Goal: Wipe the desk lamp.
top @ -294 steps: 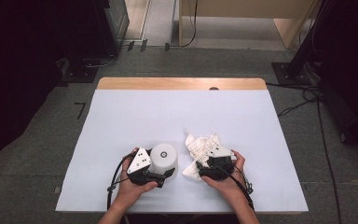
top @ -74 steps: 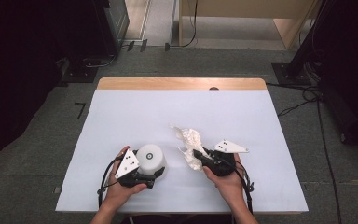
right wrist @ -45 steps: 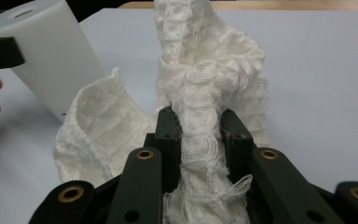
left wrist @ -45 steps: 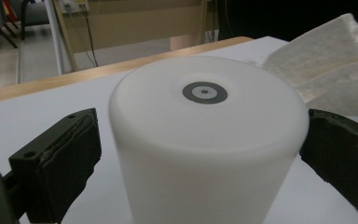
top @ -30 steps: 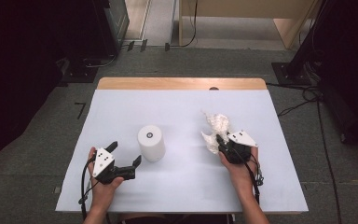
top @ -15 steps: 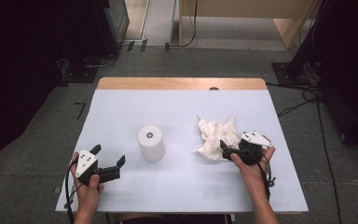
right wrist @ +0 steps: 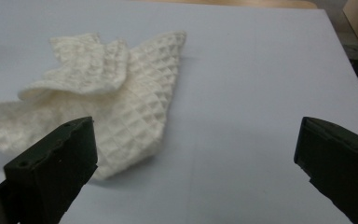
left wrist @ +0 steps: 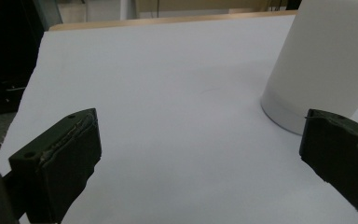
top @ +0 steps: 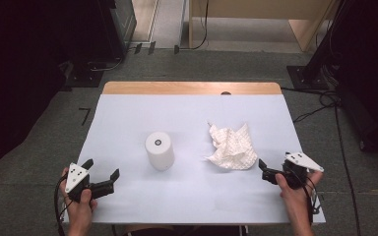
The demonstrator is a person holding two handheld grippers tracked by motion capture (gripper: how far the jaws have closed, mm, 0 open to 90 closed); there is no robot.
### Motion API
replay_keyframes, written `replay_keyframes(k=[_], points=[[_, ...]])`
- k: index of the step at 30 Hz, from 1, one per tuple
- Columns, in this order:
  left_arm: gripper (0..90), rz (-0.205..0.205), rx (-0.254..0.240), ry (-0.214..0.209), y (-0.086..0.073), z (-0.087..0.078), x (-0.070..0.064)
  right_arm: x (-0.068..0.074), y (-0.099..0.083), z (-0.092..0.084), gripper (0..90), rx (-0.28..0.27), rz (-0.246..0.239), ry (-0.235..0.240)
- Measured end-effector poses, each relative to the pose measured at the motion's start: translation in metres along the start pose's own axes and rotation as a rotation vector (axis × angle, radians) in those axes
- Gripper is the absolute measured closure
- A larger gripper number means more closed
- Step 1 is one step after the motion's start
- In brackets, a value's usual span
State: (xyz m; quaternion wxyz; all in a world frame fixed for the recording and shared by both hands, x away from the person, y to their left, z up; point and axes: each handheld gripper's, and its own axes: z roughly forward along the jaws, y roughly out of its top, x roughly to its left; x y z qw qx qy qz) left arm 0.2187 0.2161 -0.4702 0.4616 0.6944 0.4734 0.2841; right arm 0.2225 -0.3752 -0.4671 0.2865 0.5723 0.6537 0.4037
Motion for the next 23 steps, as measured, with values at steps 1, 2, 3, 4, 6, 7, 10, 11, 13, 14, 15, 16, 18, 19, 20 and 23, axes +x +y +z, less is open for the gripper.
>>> replay_keyframes(k=[1,2,3,4,6,7,10,11,13,14,15,16,18,19,20,23], points=[[0.0,0.004,0.006,0.002,-0.002,-0.002,0.001,-0.004,-0.003,-0.003,0.0,0.004,0.004,-0.007],[0.0,0.004,0.008,0.003,-0.004,-0.005,0.002,-0.009,-0.006,-0.006,0.0,0.010,0.007,-0.016],[0.0,0.004,0.011,0.004,-0.005,-0.007,0.003,-0.014,-0.009,-0.010,0.0,0.013,0.005,-0.023],[0.0,0.003,0.013,0.004,-0.007,-0.009,0.004,-0.017,-0.012,-0.012,0.0,0.018,0.005,-0.027],[0.0,0.003,0.019,0.007,-0.010,-0.011,0.006,-0.025,-0.018,-0.017,0.0,0.026,0.012,-0.039],[0.0,0.001,0.019,0.008,-0.011,-0.012,0.008,-0.029,-0.021,-0.020,0.0,0.031,0.015,-0.042],[0.0,-0.025,0.019,0.007,-0.012,-0.011,0.011,-0.039,-0.029,-0.027,0.0,0.040,0.039,-0.054],[0.0,-0.026,0.024,0.007,-0.013,-0.010,0.011,-0.043,-0.032,-0.028,0.0,0.040,0.043,-0.059],[0.0,-0.026,0.041,0.000,-0.015,-0.007,0.012,-0.047,-0.038,-0.030,0.0,0.043,0.073,-0.066],[0.0,-0.032,0.050,0.000,-0.016,-0.005,0.012,-0.049,-0.040,-0.029,0.0,0.044,0.085,-0.065],[0.0,-0.035,0.060,-0.003,-0.016,-0.003,0.012,-0.050,-0.041,-0.028,0.0,0.050,0.094,-0.064],[0.0,-0.035,0.069,-0.005,-0.017,-0.002,0.012,-0.050,-0.042,-0.026,0.0,0.051,0.091,-0.074],[0.0,-0.023,0.071,-0.006,-0.017,-0.001,0.011,-0.048,-0.042,-0.024,0.0,0.057,0.075,-0.083],[0.0,-0.022,0.073,-0.008,-0.017,-0.001,0.010,-0.046,-0.043,-0.023,0.0,0.070,0.066,-0.090],[0.0,-0.021,0.077,-0.010,-0.018,-0.001,0.010,-0.045,-0.043,-0.022,0.0,0.072,0.056,-0.091],[0.0,-0.029,0.087,-0.021,-0.018,0.000,0.011,-0.041,-0.044,-0.020,0.0,0.085,0.028,-0.096]])
